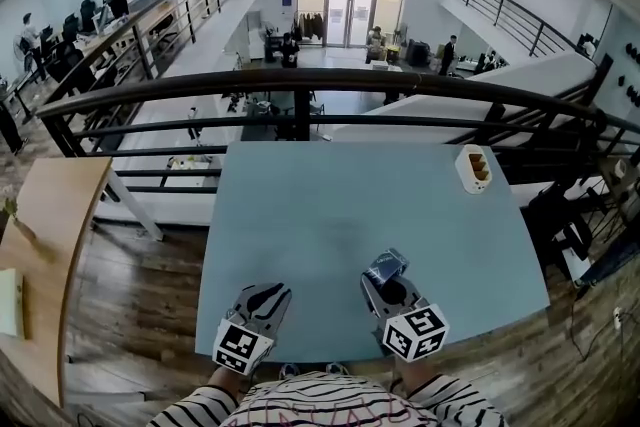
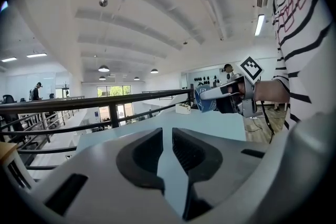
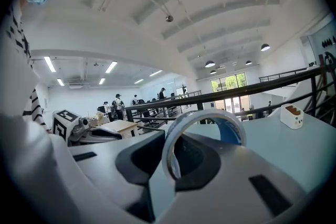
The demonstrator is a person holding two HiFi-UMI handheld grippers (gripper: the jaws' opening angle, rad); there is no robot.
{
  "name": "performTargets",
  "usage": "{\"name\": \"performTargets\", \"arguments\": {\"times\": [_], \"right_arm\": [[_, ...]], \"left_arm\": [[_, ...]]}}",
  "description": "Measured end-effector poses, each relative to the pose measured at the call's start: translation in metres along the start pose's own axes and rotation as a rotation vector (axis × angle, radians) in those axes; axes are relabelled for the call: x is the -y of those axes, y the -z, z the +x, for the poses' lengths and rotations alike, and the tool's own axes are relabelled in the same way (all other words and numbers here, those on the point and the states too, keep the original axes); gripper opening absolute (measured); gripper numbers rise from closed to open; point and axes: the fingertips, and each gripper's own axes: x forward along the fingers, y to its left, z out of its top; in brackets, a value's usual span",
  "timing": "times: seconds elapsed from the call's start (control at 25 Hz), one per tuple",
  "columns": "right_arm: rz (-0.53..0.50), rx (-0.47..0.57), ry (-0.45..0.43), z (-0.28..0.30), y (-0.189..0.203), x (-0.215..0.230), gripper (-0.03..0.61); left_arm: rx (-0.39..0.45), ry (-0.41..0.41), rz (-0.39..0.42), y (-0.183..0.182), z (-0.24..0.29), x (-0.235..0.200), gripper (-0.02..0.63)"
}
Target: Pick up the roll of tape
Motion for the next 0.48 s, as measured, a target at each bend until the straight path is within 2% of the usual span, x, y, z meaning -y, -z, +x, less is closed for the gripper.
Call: {"name": "performTargets", "arguments": {"times": [0.24,0.48], "right_arm": [[-0.005,0.010,-0.008,-0.0061,-0.0029,-0.0033,0.069],[0.007,0.013,-0.009,-0.0068,-0.0005,-0.0013,0.069]], "left_arm": [[-0.005,-0.023,-0.004,0.0004,-0.0032,0.0000,0.040],[-0.003,-0.025,-0.003,-0.0001,-0.0037,0.0032,0.029]]}}
